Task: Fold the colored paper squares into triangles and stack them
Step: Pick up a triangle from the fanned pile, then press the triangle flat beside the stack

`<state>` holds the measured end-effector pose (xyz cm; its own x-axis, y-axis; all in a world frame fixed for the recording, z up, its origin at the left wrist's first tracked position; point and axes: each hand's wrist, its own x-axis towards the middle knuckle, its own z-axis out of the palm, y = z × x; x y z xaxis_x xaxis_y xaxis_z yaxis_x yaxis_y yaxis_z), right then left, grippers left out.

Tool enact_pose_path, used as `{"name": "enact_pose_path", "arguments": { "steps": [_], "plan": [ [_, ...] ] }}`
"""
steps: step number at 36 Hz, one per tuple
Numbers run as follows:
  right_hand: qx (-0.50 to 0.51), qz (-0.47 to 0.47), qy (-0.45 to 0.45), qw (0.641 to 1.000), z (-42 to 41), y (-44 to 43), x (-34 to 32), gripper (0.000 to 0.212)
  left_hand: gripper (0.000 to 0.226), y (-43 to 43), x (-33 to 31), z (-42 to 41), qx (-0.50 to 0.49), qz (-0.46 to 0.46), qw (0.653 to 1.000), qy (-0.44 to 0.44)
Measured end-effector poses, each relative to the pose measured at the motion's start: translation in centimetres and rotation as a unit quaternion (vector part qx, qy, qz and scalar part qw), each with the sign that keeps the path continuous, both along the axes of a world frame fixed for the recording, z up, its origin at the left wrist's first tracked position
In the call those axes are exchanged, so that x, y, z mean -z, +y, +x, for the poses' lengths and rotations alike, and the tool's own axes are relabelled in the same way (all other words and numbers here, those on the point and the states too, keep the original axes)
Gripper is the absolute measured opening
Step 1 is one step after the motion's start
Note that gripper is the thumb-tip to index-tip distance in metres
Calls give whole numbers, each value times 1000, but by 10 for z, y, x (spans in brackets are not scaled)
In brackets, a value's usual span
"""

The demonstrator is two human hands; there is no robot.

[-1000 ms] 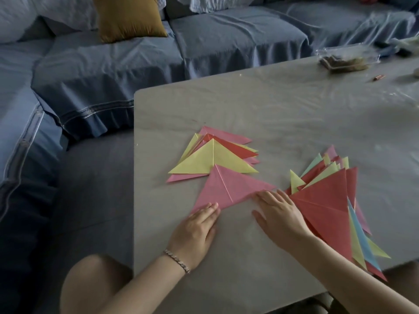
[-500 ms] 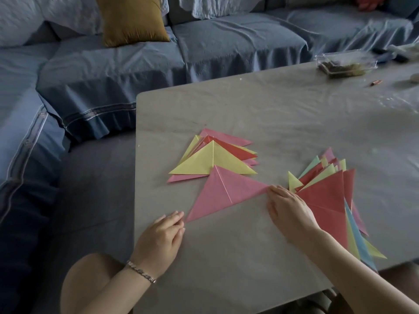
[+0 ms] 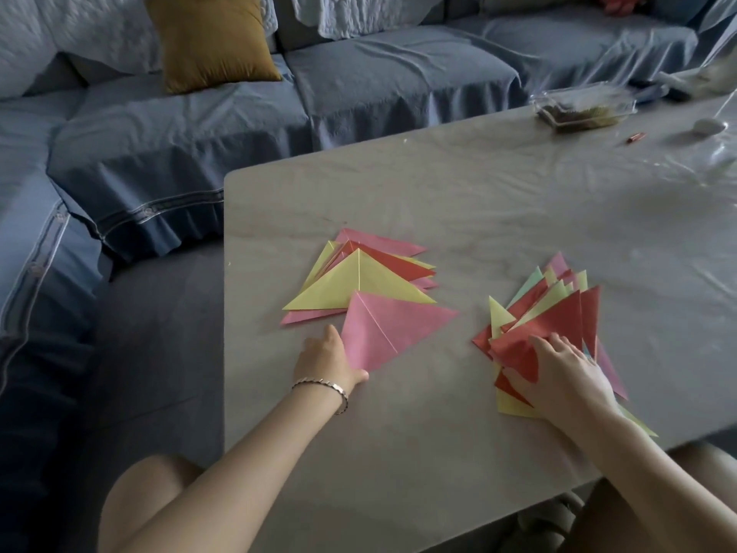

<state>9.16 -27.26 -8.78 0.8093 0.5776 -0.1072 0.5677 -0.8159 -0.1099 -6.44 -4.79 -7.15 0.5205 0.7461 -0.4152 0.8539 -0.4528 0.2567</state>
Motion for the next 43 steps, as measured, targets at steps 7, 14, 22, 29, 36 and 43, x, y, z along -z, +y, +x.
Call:
{"name": "enact_pose_path", "arguments": {
  "steps": [7, 14, 22, 29, 36, 43],
  "plan": [
    [-50, -50, 12, 997, 3, -1, -5, 55, 18, 5, 3, -10, -8, -23, 999, -31],
    [-39, -6, 68, 997, 3, -12, -18, 43, 19, 22, -23, 2, 11, 70, 984, -165],
    [37, 84, 87, 992, -15, -6, -29, 22, 39, 65, -35, 32, 17, 179, 968, -175],
    [6, 173, 60, 983, -62, 25, -50, 29, 40, -22, -33, 26, 47, -236, 934, -265],
    [-133, 220, 108, 960, -96, 55, -47, 28, 14, -53, -24, 17, -58, -347, 883, -309],
    [-184, 175, 70, 965, -77, 37, -20, 36, 17, -2, -26, 14, 113, -100, 969, -196]
  ]
}}
